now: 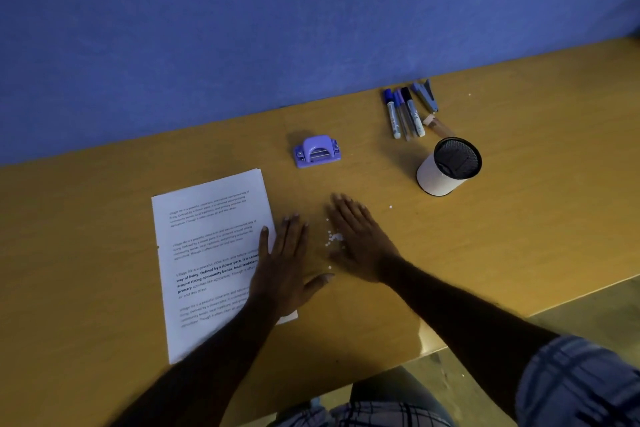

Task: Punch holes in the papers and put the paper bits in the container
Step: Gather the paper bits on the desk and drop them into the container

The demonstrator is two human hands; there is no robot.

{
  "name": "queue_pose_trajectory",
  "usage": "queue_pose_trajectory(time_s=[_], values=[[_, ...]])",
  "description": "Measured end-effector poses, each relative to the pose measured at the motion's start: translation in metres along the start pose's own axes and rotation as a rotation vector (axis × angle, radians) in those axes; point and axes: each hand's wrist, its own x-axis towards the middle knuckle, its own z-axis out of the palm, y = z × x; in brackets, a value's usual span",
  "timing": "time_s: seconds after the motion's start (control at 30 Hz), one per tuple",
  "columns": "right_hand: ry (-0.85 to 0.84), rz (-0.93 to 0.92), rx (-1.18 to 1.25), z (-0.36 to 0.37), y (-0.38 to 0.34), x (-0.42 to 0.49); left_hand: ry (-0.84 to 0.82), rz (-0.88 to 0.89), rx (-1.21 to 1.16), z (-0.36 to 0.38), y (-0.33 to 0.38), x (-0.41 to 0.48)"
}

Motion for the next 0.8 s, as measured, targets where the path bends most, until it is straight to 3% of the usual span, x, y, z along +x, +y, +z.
queue_pose_trajectory(time_s=[0.17, 0.3, 0.37, 0.47, 0.53, 0.63, 0.8], values=[[-0.034, -0.146, -0.095, 0.013, -0.009, -0.026, -0.04, 0.024, 0.002, -0.002, -0.001, -0.001], [-0.001, -0.224, -0.035, 0.007, 0.001, -0.041, -0.031, 0.051, -0.011, -0.002, 0.001, -0.002], [0.04, -0.082, -0.019, -0.003, 0.015, -0.042, -0.022, 0.05, -0.008, -0.001, 0.001, -0.002], [0.051, 0.3, 0.054, -0.016, 0.039, -0.041, -0.045, 0.032, -0.01, -0.001, 0.0, 0.001], [0.019, 0.411, 0.08, -0.016, 0.044, -0.04, -0.058, 0.024, -0.006, 0.0, 0.0, 0.004], [0.0, 0.391, 0.052, -0.011, 0.032, -0.038, -0.09, 0.01, 0.005, 0.001, 0.0, 0.011], [-0.004, 0.198, 0.042, 0.002, -0.003, -0.044, -0.058, 0.041, 0.003, -0.001, -0.002, 0.021]])
